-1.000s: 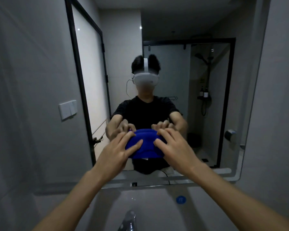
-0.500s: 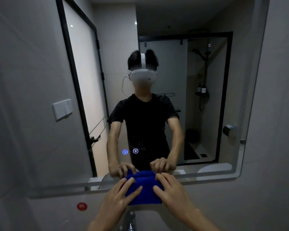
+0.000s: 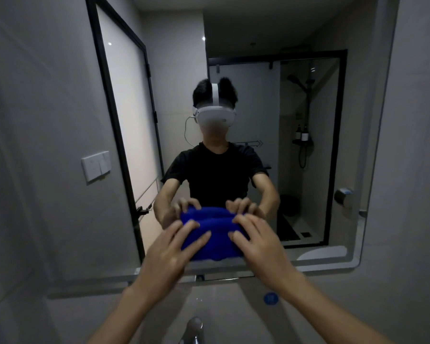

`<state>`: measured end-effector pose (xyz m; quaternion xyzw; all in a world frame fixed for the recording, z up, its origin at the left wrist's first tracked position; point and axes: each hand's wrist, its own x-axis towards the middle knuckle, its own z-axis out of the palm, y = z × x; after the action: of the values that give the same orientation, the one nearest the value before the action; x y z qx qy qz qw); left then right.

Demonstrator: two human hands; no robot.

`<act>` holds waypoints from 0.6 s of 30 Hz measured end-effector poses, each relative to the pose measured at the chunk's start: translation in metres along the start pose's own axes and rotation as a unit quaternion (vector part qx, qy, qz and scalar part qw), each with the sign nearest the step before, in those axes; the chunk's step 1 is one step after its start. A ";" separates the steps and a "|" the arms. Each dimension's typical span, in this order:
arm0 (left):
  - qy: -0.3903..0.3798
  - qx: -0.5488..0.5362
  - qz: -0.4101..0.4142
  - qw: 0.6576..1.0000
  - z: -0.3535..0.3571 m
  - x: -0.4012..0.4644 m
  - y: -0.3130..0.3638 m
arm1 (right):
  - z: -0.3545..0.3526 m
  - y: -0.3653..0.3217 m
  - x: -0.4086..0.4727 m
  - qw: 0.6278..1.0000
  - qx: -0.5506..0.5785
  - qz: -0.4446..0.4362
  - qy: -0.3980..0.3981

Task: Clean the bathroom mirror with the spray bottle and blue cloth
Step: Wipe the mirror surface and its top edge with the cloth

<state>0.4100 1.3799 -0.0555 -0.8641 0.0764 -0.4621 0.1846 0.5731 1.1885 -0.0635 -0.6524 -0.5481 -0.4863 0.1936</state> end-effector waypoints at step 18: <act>0.117 0.081 -0.030 0.989 -0.139 0.263 -0.131 | -0.148 0.091 0.292 0.987 -0.140 -0.022 0.078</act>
<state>0.4377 1.3867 0.2683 -0.7884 0.0341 -0.5697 0.2295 0.5717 1.1967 0.2765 -0.6209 -0.4717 -0.6121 0.1317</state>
